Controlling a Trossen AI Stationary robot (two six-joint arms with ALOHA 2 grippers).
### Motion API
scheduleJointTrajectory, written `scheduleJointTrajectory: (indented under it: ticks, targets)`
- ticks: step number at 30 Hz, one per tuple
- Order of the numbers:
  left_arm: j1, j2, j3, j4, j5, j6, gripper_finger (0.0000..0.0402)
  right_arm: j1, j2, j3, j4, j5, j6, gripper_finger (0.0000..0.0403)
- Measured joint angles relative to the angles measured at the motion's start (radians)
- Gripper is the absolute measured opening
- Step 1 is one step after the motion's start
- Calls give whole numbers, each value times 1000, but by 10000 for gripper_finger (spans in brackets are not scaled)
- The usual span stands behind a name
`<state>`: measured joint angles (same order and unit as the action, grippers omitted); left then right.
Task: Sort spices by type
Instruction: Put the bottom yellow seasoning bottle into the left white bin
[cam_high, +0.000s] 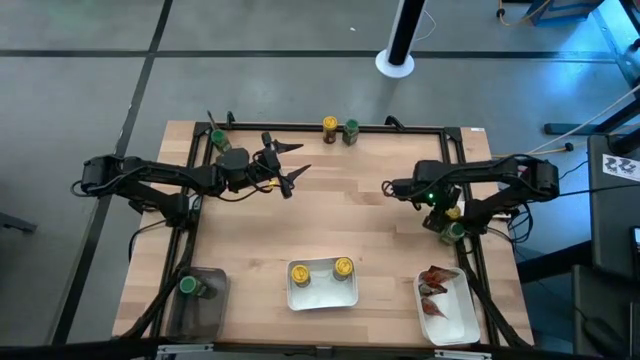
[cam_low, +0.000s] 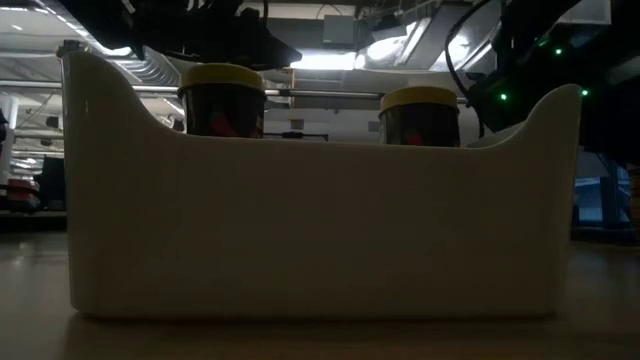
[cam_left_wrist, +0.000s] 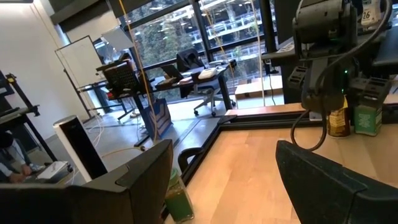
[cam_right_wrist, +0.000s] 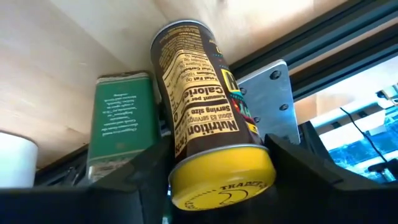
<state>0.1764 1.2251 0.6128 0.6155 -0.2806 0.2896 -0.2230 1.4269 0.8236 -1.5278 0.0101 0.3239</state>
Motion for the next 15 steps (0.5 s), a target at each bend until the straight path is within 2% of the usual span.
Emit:
scheduleJointTrajectory:
  ticks: [8, 12, 15]
  targets:
    - [2, 0, 0, 10, 0, -2, 272, 21, 0, 167, -38, 8, 10, 230]
    - [2, 4, 0, 3, 11, -42, 272, 79, 0, 289, -36, 67, 23, 230]
    - [1, 7, 0, 2, 78, -62, 272, 133, 0, 380, -18, 132, 38, 230]
